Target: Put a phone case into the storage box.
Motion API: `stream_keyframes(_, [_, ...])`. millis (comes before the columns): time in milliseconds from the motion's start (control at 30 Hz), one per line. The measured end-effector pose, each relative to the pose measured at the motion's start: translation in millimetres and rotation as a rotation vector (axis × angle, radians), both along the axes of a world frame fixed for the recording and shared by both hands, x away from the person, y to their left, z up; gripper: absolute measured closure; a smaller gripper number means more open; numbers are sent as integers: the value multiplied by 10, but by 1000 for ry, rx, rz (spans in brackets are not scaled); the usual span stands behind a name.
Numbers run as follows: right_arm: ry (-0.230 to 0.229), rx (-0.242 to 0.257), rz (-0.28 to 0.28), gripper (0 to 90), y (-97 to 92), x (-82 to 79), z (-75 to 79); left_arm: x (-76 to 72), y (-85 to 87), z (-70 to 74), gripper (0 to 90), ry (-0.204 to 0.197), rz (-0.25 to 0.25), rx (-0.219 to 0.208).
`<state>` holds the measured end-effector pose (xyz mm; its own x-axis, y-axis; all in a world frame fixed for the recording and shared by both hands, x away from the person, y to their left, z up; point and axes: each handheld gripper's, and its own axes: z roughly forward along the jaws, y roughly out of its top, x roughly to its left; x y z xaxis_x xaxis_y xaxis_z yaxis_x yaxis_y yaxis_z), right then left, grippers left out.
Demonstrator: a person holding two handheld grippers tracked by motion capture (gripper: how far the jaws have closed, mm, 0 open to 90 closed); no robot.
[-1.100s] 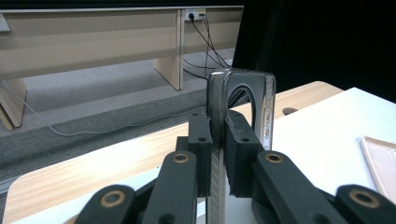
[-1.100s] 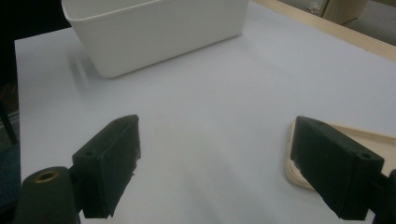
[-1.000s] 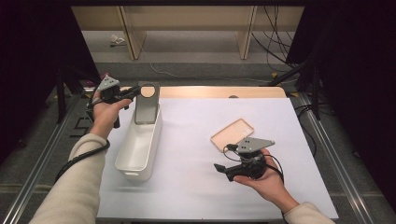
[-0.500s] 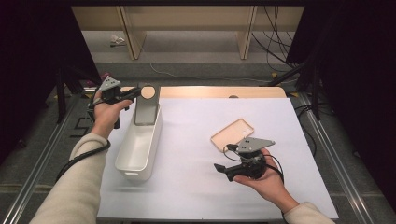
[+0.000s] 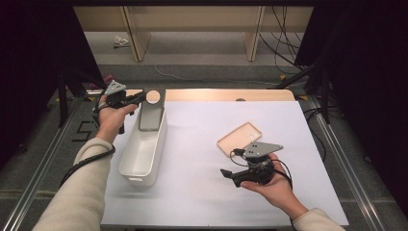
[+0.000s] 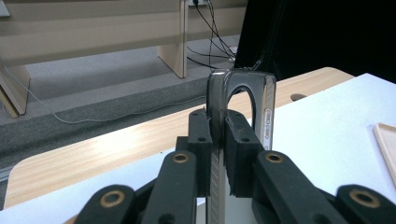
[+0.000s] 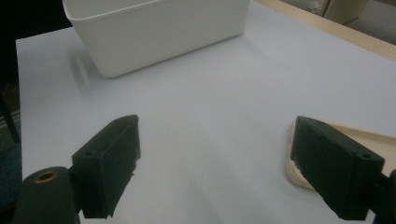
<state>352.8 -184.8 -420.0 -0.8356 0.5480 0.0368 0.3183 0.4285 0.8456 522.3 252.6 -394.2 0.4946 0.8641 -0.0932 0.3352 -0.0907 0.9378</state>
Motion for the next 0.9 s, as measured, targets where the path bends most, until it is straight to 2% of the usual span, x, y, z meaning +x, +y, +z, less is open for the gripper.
stream_keyframes(900, [-1, 0, 1, 167, 1, -2, 2, 16, 17, -145, 814, 40, 20, -2])
